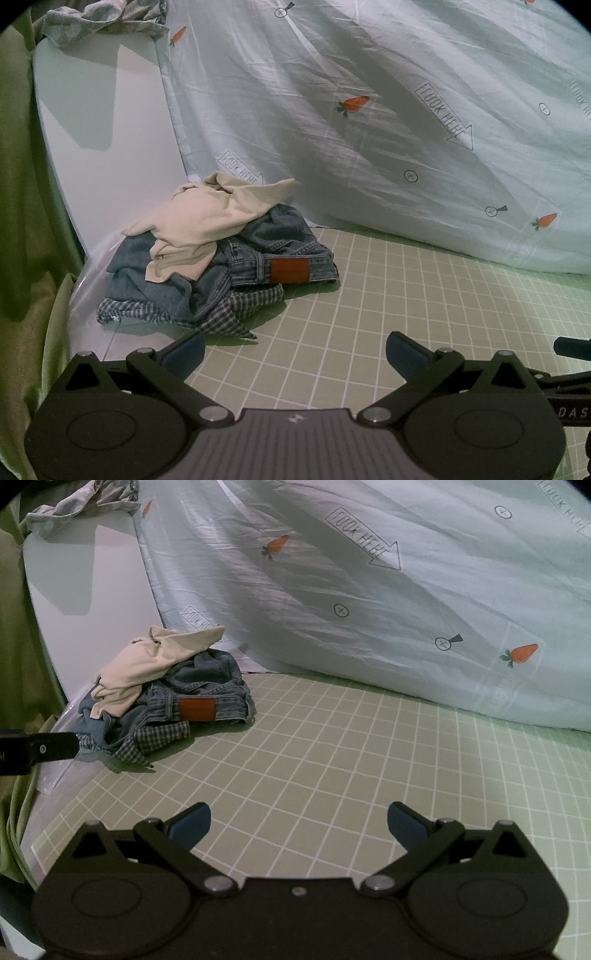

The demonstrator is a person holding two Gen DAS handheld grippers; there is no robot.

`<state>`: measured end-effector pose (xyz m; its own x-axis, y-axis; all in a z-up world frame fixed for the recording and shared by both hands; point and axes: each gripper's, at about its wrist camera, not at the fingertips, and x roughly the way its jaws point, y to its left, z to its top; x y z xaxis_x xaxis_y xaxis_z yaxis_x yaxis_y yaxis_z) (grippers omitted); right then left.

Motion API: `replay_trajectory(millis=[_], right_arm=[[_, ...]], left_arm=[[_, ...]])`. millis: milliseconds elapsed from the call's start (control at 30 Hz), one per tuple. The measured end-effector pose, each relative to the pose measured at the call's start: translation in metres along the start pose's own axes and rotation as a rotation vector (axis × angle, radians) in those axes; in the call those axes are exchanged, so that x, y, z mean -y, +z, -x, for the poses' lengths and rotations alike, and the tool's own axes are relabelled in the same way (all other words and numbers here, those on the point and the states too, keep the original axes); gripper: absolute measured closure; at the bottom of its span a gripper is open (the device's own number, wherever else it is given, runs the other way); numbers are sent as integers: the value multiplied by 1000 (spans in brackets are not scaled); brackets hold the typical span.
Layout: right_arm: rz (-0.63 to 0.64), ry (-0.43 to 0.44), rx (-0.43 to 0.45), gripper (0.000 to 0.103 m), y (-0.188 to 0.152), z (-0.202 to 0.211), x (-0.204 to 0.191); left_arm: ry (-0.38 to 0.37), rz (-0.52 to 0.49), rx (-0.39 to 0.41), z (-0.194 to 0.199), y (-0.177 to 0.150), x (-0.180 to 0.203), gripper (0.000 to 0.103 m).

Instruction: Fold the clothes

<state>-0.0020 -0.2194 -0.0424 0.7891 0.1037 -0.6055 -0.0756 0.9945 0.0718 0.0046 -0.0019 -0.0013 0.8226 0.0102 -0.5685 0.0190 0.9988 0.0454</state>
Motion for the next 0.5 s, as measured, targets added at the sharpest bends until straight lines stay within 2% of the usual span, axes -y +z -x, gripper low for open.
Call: replay_trajectory(millis=[267,500], right_arm=[[0,3,-8,0,2,-5,3],[-1,15,2,0,19,-17,4]], left_arm=[[2,1,-6,-6,2,0,0],[24,15,-8,-16,10,-3,0]])
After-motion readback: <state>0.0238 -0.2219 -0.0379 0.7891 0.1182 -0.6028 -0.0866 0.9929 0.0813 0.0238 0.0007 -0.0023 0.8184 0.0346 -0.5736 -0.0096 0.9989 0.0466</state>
